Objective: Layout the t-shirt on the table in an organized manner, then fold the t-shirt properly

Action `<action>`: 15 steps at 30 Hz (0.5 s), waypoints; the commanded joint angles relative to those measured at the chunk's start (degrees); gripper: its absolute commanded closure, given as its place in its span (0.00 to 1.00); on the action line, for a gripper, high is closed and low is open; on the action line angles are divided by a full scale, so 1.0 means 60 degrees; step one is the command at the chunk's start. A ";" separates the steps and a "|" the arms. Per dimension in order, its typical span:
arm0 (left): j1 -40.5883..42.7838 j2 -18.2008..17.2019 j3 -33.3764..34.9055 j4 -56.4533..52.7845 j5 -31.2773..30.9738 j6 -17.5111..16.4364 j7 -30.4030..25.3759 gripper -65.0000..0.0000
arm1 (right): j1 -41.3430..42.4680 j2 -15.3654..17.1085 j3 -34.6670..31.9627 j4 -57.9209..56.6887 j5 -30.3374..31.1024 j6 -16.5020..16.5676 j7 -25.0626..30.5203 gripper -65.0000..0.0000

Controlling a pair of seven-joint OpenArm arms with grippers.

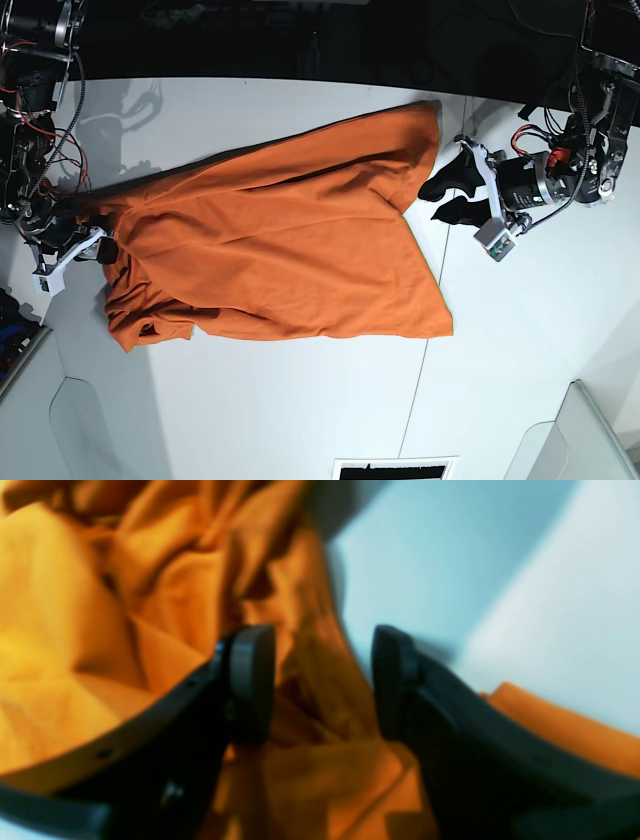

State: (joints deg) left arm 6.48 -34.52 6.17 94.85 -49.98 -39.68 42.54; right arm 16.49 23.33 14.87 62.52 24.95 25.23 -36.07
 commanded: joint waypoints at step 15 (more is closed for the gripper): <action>0.0080 0.0849 -0.0080 -0.1894 0.0521 -0.0053 -0.0197 0.51 | 0.0146 0.0339 0.0062 0.0120 -0.1373 0.0080 0.1031 1.00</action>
State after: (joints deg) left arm 7.25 -28.32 6.02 83.42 -49.06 -40.86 39.90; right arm 16.16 23.86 14.96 62.54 16.56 25.54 -31.16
